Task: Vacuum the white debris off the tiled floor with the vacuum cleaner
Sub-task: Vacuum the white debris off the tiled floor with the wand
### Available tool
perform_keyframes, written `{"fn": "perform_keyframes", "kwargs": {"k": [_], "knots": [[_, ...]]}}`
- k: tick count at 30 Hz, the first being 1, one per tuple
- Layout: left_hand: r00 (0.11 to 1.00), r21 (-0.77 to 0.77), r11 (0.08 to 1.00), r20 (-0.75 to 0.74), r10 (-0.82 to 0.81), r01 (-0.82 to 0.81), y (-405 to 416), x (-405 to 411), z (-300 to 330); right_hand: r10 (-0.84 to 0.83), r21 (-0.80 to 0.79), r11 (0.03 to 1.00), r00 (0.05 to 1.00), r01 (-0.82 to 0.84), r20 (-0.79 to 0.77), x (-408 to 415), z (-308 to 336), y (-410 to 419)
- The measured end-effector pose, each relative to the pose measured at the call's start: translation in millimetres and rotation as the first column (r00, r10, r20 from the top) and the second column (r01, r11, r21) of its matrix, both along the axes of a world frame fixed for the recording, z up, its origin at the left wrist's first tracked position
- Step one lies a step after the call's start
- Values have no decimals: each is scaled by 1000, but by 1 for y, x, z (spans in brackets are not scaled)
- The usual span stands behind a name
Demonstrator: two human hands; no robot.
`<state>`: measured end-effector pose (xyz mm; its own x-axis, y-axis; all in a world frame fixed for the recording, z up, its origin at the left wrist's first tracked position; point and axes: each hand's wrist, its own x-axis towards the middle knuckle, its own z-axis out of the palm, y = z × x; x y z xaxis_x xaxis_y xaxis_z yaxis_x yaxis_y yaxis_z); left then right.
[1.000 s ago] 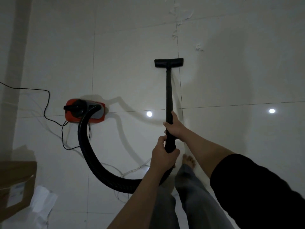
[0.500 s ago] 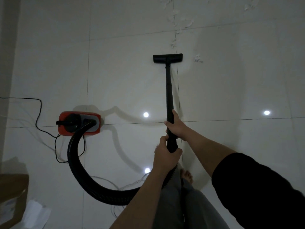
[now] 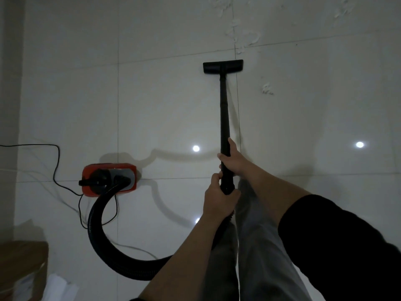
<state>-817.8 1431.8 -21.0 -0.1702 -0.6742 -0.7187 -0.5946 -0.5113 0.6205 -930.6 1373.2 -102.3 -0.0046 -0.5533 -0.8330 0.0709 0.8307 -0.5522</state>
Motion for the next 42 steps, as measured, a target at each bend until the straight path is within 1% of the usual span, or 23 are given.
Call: {"fn": "perform_keyframes", "kwargs": {"k": [4, 8, 14, 18, 23, 27, 33, 38, 42], "knots": [[1000, 31, 999, 23, 13, -14, -37, -18, 4, -8, -2, 1000, 1000, 8, 23, -16, 2, -36], [998, 27, 999, 52, 20, -22, -75, -37, 3, 6, -14, 1000, 1000, -6, 24, -36, 2, -75], [997, 12, 998, 57, 53, -54, -123, -57, -7, 43, -19, 999, 999, -43, 18, -56, -2, -126], [997, 28, 998, 44, 62, -63, -149, -67, -14, 68, -7, 998, 997, -68, 23, -67, -10, -153], [997, 8, 997, 39, 71, -71, -177, -75, -25, 46, -14, 999, 996, -45, 74, -79, -17, -181], [993, 46, 992, 26, 119, -120, -194, -80, -30, -18, 12, 1000, 990, 16, 138, -86, -14, -196], [994, 5, 994, 19, 106, -106, -206, -83, -32, 19, 5, 1000, 998, -20, 64, -88, -12, -208], [997, -5, 999, 62, 50, -50, -216, -89, -35, 85, -19, 996, 996, -86, -22, -87, -20, -220], [997, -9, 999, 60, 46, -46, -231, -96, -40, 123, -13, 992, 991, -124, -47, -94, -25, -237]]}}
